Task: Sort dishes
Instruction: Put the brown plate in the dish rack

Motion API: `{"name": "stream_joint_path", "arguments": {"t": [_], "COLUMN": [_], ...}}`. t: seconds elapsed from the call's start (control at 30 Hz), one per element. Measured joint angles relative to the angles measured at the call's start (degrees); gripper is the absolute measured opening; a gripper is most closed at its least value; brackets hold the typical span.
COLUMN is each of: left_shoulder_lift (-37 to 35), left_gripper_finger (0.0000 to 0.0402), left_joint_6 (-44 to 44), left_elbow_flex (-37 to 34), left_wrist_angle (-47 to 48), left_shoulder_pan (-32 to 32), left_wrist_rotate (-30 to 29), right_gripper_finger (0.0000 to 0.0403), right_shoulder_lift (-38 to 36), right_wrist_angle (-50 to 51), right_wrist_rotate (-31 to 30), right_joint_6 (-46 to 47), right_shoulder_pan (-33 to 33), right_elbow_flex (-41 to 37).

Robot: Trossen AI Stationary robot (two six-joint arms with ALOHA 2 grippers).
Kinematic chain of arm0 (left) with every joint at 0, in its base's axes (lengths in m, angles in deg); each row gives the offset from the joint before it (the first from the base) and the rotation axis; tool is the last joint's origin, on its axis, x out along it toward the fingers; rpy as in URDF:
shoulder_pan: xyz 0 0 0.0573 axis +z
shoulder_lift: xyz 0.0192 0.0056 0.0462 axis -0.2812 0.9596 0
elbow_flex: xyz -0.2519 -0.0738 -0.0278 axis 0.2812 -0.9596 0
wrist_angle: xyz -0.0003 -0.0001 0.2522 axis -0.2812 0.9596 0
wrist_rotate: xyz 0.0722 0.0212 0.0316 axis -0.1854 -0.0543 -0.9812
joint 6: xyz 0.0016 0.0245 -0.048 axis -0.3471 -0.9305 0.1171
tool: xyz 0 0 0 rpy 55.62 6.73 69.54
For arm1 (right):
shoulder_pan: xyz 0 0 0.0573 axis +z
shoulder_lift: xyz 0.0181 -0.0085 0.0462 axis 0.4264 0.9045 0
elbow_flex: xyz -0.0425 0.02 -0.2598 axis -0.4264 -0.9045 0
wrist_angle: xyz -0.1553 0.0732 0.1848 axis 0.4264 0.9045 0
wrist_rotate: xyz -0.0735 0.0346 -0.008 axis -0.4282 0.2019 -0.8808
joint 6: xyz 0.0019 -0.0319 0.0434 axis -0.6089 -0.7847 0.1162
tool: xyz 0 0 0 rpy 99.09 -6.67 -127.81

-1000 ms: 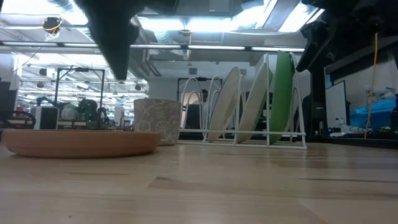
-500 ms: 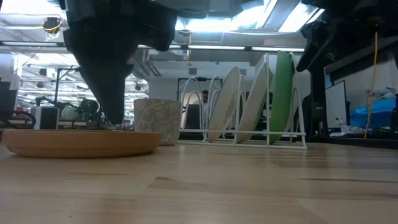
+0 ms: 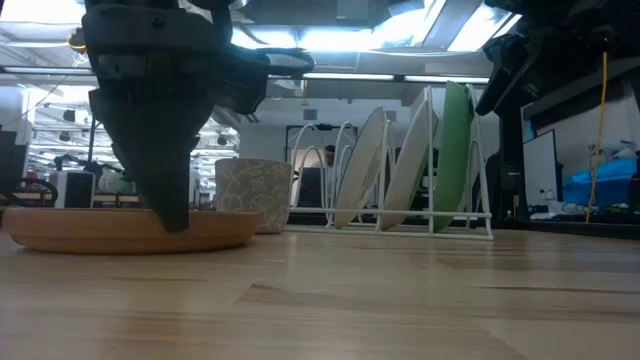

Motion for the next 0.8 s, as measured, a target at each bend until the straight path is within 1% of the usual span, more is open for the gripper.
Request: {"name": "stream_joint_path", "arguments": {"t": [0.17, 0.23, 0.63, 0.7, 0.8], "left_shoulder_lift": [0.17, 0.17, 0.17, 0.22, 0.22], "left_gripper_finger": [0.012, 0.0114, 0.0012, 0.0006, 0.0008], "left_joint_6": [0.37, 0.44, 0.64, 0.28, 0.47], "left_elbow_flex": [-0.06, -0.06, -0.06, -0.03, -0.01], "left_wrist_angle": [-0.15, -0.16, -0.98, -2.68, -4.27], "left_shoulder_pan": [0.0, 0.0, 0.0, 0.0, 0.04], "left_wrist_rotate": [-0.02, -0.02, 0.13, 0.34, 1.29], "right_gripper_finger": [0.0198, 0.0198, 0.0198, 0.0198, 0.0198], "right_shoulder_lift": [0.0, 0.0, 0.0, 0.0, 0.0], "right_wrist_angle": [-0.03, -0.2, -1.75, -1.71, -1.67], "right_wrist_rotate": [0.0, 0.0, 0.0, 0.0, 0.0], "right_joint_6": [0.0, 0.02, 0.0, 0.0, 0.0], "right_shoulder_pan": [0.0, 0.01, 0.0, 0.0, 0.0], "right_elbow_flex": [0.0, 0.0, 0.0, 0.0, 0.0]}}
